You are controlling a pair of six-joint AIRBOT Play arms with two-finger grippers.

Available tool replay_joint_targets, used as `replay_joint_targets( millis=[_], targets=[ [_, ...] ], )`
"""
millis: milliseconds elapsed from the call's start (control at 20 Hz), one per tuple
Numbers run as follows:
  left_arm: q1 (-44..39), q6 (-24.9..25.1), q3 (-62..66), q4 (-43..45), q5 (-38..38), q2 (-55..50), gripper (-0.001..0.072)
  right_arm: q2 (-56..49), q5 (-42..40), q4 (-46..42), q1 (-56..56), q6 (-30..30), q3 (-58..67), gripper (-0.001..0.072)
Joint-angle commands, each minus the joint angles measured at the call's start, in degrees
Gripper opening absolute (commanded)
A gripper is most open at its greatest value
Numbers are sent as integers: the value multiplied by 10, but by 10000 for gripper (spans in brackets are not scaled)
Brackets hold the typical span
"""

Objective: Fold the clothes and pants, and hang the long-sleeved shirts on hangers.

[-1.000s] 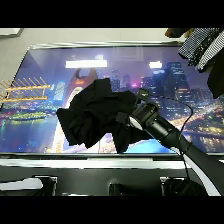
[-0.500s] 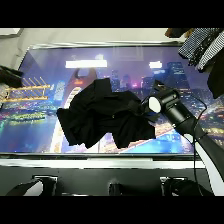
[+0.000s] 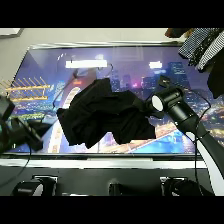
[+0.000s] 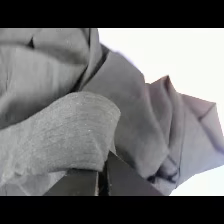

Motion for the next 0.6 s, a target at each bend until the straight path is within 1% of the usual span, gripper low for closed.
replay_joint_targets(
  millis=[0, 100, 200, 300, 350, 550],
  targets=[
    [-12, -49, -35, -9, -130, 93, 20, -2, -19, -41, -1, 36, 1, 34],
    [-12, -49, -34, -17, -178, 124, 20, -8, -21, -47, -1, 49, 1, 34],
    [-13, -50, -34, -37, -180, 154, 20, -20, -22, -45, 0, 52, 1, 34],
    [-13, -60, -35, -41, -196, 167, 20, -26, -25, -47, 0, 56, 1, 34],
    [-13, -61, -35, -42, -204, 166, 21, -27, -28, -48, -1, 63, 1, 34],
    [-14, -57, -42, -65, -195, 153, 20, -27, -48, -47, 0, 78, 1, 34]
  ],
)
